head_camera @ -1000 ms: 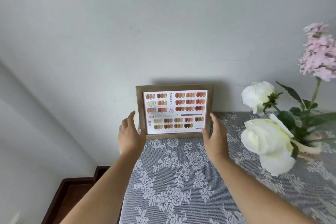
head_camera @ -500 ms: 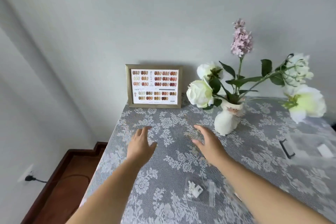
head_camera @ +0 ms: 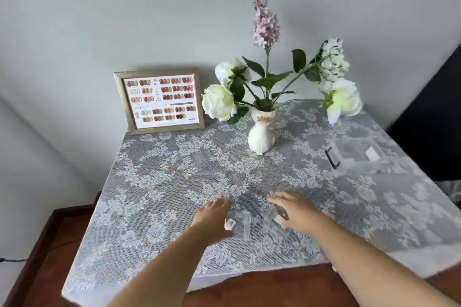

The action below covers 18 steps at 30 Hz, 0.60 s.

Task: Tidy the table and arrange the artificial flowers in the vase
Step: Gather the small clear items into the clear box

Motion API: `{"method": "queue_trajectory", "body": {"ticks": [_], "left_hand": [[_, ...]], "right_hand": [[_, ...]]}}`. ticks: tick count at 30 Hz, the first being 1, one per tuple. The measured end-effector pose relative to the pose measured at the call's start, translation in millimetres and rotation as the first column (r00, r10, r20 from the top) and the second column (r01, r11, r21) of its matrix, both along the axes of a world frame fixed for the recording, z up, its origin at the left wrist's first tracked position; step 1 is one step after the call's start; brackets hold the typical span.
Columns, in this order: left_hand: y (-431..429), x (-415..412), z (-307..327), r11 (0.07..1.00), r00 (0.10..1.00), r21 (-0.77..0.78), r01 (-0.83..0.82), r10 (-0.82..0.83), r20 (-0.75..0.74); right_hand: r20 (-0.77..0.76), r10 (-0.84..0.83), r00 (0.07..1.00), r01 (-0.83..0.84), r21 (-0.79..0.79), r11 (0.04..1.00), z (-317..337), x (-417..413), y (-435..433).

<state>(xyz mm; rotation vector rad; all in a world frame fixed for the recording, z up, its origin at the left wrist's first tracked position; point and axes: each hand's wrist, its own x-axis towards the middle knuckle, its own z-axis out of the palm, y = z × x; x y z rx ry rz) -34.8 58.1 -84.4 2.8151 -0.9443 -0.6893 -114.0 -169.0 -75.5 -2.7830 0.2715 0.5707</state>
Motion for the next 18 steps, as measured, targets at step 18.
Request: {"method": "queue_trajectory", "body": {"ticks": [18], "left_hand": [[-4, 38, 15, 0.978, 0.97, -0.21, 0.003, -0.054, -0.237]], "right_hand": [[-0.03, -0.131, 0.991, 0.132, 0.049, 0.99, 14, 17, -14]]}}
